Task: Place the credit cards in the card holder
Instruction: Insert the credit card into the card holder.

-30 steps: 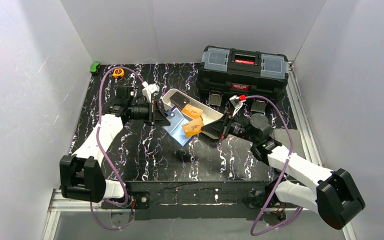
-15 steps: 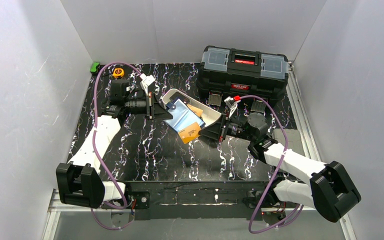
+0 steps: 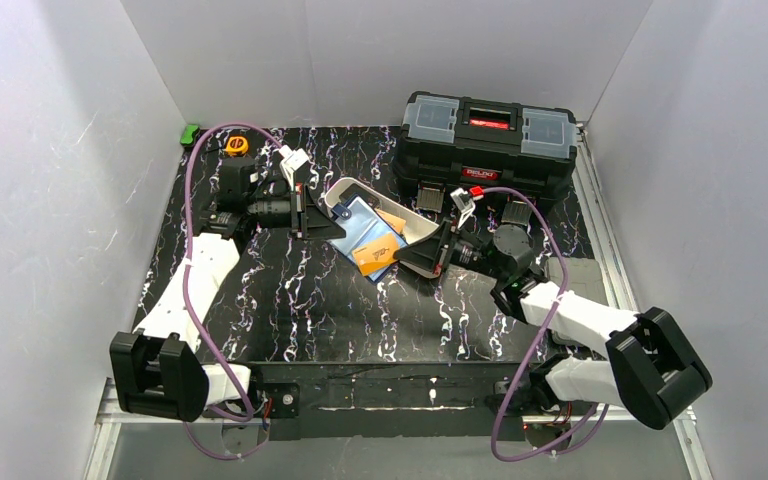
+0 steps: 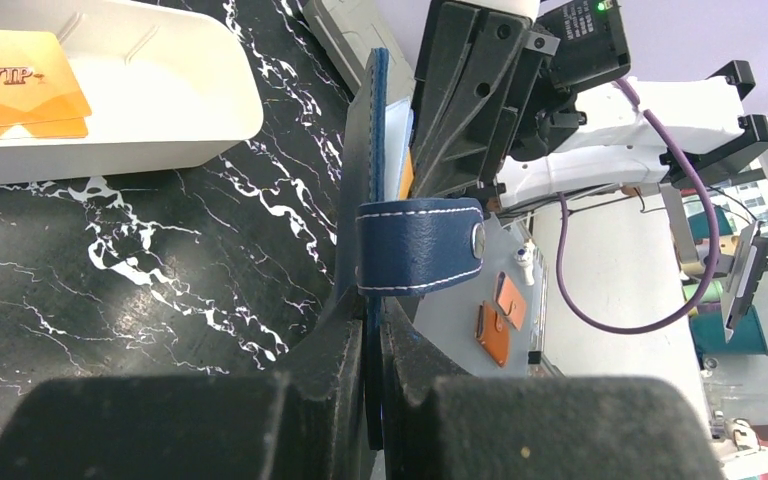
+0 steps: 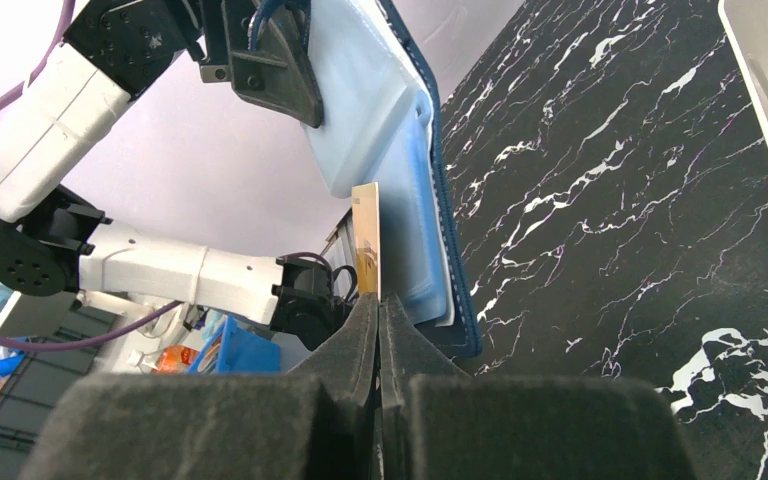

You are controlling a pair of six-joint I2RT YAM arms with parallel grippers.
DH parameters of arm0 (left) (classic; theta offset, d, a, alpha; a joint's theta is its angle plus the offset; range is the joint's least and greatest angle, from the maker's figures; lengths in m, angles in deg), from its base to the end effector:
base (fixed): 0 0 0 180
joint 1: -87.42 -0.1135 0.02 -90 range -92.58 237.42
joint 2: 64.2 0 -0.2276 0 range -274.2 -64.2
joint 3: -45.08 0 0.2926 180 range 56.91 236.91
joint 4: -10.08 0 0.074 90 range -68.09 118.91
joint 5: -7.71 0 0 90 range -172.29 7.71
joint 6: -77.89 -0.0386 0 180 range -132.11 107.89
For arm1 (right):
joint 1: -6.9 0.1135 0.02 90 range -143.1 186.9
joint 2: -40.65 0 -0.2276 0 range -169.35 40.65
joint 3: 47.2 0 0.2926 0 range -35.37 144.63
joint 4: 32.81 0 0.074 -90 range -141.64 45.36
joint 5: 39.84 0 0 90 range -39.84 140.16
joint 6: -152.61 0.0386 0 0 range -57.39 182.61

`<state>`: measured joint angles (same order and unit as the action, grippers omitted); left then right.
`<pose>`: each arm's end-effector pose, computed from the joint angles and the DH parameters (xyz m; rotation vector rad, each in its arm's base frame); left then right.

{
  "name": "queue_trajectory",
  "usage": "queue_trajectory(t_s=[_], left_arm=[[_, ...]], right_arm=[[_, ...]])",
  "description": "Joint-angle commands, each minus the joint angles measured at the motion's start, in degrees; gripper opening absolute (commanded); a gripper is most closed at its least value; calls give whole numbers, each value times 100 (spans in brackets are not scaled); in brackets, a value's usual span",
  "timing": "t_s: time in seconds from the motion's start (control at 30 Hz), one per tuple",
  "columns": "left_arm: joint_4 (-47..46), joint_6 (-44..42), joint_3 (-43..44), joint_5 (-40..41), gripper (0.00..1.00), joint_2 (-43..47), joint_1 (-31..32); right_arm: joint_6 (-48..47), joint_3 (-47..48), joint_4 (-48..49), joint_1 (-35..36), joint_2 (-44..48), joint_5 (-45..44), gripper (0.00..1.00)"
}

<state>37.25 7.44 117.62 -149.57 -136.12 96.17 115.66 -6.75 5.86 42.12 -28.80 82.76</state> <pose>0.3123 -0.0841 0.2933 0.5902 1.9352 -1.4900 0.2339 0.1906 0.2027 -0.2933 1.6310 1.6205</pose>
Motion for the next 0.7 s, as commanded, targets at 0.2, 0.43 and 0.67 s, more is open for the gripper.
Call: queue_trajectory(t_s=[0.2, 0.43, 0.67], left_arm=[[-80, 92, 7, -485, 0, 271, 21], [-156, 244, 79, -633, 0, 211, 36], [-278, 431, 93, -670, 0, 226, 203]], right_arm=[[169, 231, 953, -15, -94, 99, 1], [-260, 216, 463, -25, 299, 358, 1], [-386, 253, 366, -42, 333, 256, 1]])
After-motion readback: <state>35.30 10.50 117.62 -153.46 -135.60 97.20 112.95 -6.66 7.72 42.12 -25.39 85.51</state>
